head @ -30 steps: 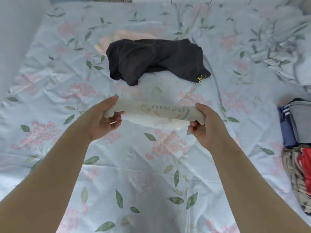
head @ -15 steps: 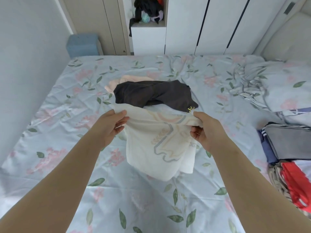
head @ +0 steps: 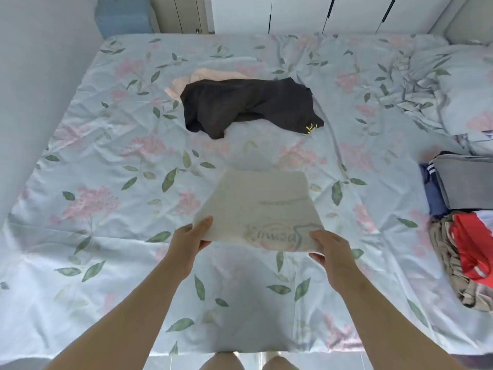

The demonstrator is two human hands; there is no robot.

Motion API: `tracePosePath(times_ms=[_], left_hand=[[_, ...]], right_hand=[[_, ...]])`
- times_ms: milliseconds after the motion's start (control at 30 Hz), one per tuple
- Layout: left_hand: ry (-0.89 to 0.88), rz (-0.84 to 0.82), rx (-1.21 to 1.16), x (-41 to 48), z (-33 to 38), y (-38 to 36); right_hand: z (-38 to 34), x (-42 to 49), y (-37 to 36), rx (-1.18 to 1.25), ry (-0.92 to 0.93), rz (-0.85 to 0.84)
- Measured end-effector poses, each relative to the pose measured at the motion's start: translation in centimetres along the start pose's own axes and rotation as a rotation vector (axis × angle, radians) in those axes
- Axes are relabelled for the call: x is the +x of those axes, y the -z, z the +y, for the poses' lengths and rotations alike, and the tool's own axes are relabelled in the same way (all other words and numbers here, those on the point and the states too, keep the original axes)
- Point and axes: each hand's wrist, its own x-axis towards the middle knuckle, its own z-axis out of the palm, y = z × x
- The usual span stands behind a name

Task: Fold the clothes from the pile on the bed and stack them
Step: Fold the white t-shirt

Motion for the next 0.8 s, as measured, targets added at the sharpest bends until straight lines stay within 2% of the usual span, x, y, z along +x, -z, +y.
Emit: tracePosePath(times_ms=[200, 300, 433, 533, 700, 800], left_hand=[[0.355, 0.062, 0.282, 0.0, -12.9, 4.2], [0.437, 0.035, 0.344, -0.3, -16.0, 5.2], [0.53, -0.015, 0.596, 1.2, -17.7, 5.4], [0.478, 0.049, 0.648, 3.7, -17.9, 4.7], [0.188, 0.088, 0.673, 9.4, -16.2, 1.0], [0.109, 0.131, 0.655, 12.2, -15.3, -1.5]], right_hand=[[13.0, -1.0, 2.5, -0.273, -0.354, -0.02], [16.1, -0.9, 3.1, -0.345, -0.463, -0.027], [17.7, 1.3, 2.7, -0.46, -0.514, -0.016], [17.8, 4.0, 1.9, -0.457, -0.418, 0.036], [17.1, 9.3, 0.0, -0.305, -0.281, 0.084], [16.6, 12.5, -0.9, -0.261, -0.217, 0.112]])
